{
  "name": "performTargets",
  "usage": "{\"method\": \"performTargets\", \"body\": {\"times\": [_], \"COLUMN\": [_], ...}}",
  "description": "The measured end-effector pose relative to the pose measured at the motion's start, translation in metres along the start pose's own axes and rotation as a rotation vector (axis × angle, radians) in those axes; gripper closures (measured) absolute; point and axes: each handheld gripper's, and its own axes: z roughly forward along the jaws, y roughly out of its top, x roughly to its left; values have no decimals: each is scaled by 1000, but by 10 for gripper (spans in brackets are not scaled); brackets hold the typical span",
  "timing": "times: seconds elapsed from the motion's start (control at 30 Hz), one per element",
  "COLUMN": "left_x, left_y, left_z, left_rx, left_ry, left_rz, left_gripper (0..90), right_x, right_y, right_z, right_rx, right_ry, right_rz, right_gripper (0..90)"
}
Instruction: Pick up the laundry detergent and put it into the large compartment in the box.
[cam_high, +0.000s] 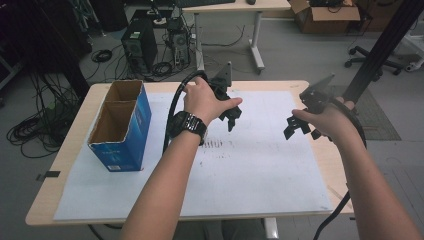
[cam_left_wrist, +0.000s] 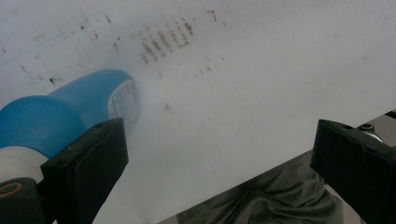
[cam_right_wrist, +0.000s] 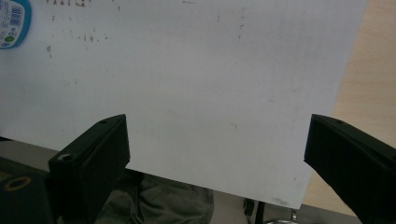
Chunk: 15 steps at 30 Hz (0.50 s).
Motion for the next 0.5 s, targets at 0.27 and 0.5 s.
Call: {"method": "performTargets", "body": {"times": [0.27, 0.5], "left_x": [-1, -2], "left_y": [0, -1], "left_z": [-9, -17], "left_rx": [-18, -33], "left_ry": [8, 4], "left_rz": [8, 13], "left_gripper": [43, 42], "right_x": [2, 6], "right_y": [1, 2], "right_z": [-2, -4], "right_rx": [-2, -12], "right_ry": [-2, 5], "right_rz": [-6, -23], "right_gripper": [68, 65]}}
